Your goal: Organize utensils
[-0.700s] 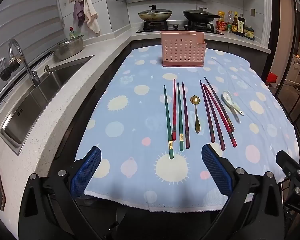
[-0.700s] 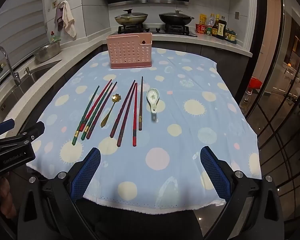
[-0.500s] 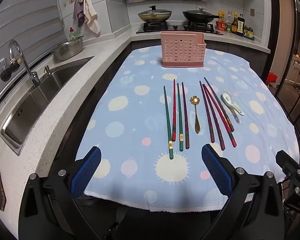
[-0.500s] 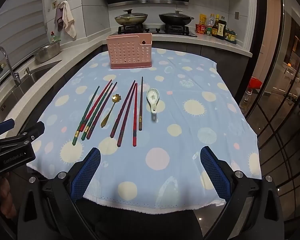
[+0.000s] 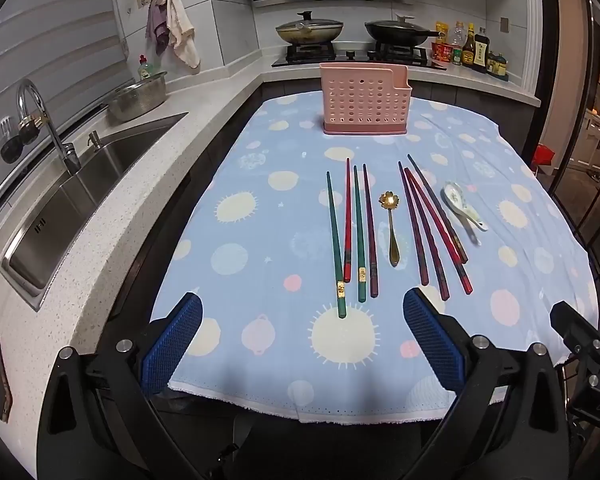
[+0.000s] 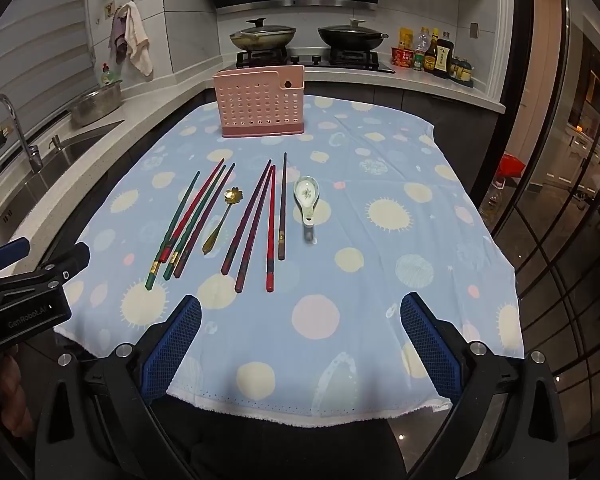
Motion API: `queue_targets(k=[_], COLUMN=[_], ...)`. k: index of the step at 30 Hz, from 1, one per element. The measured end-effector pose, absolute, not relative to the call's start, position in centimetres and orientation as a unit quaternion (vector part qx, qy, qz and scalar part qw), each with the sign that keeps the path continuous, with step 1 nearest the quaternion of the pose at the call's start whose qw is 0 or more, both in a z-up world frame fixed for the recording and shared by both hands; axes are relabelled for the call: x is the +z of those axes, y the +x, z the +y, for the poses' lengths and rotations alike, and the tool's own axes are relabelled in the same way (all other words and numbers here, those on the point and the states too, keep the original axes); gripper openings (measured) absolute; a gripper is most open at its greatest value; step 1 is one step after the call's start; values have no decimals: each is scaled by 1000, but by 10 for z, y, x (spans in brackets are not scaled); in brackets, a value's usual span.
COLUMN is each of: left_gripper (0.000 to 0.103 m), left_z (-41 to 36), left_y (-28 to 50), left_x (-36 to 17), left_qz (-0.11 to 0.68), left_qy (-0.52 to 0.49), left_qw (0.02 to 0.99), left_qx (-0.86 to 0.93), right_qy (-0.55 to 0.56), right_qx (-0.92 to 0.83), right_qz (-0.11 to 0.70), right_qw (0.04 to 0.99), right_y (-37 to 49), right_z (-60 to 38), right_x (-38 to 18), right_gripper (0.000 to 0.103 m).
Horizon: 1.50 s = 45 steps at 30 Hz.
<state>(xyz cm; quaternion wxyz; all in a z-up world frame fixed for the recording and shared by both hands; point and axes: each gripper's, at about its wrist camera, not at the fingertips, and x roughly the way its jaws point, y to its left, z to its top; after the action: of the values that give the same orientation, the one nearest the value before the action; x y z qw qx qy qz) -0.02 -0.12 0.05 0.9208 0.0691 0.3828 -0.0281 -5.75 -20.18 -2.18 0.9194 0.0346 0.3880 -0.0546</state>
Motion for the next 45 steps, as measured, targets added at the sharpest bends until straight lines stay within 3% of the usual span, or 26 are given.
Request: queue_targets(k=[45], left_gripper=[96], left_z=[-3], left_y=[-4], left_x=[2], left_qz=[382], left_qy=[68], left_qw=[921], left_qx=[-29], right_qy=[36], right_qx=[-54], right_qz=[389], right_qw=[919], right_y=[-58], right_z=[-203], right_x=[-22], right_gripper=[96])
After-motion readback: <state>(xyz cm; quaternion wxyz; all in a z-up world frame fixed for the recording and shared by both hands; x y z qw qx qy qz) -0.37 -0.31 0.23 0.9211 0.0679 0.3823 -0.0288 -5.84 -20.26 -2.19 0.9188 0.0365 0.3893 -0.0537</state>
